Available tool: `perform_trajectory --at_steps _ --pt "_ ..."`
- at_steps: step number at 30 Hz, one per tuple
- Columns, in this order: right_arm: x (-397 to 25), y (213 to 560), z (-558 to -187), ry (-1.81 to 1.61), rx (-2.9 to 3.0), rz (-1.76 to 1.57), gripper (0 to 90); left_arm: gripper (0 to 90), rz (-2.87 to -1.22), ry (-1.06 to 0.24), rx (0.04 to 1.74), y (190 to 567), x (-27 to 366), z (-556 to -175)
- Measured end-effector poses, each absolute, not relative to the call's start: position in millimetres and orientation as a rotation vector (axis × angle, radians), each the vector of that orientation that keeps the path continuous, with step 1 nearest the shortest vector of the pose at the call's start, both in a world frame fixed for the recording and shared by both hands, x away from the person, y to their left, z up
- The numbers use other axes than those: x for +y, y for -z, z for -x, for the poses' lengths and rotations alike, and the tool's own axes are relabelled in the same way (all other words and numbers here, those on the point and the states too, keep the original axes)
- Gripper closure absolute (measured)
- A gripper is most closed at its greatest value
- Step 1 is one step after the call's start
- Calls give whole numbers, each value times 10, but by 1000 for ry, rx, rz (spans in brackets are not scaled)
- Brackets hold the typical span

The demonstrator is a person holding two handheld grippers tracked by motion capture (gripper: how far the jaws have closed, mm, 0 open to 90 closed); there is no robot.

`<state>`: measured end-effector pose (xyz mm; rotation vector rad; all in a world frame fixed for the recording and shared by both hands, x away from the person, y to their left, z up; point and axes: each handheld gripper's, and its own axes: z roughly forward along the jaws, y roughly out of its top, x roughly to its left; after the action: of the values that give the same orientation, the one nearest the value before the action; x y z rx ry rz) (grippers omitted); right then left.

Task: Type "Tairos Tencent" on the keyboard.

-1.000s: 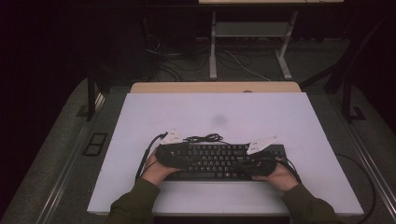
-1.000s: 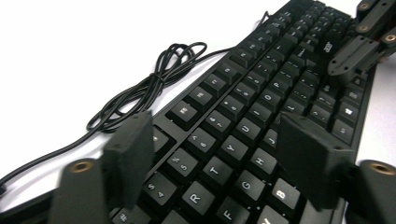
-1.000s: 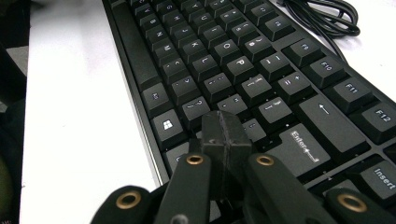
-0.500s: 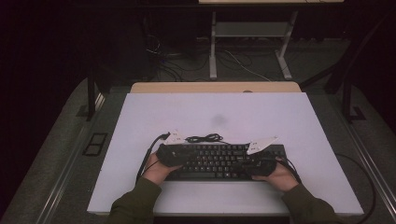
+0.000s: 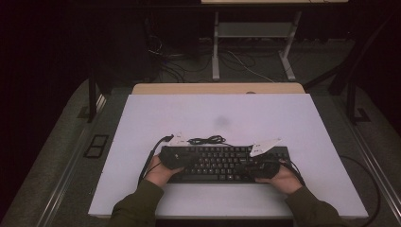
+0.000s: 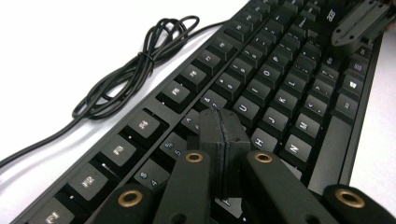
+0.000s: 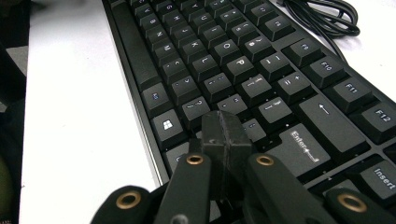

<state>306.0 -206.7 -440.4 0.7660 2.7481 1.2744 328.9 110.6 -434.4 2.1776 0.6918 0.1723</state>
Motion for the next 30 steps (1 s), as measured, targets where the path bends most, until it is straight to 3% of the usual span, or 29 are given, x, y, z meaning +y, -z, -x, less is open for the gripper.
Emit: perform_trajectory --at_steps 21,24,30 --pt "-2065 4402 -3058 -1271 2747 -768 897 858 -2134 -171 695 4291 1135 -3267" --pt "-2064 4401 -3056 -1269 2746 -770 897 784 -2123 -164 705 4286 1142 -3268" --pt "-2064 4401 -3057 -1270 2746 -769 897 519 -2112 -170 707 4294 1119 -3261"
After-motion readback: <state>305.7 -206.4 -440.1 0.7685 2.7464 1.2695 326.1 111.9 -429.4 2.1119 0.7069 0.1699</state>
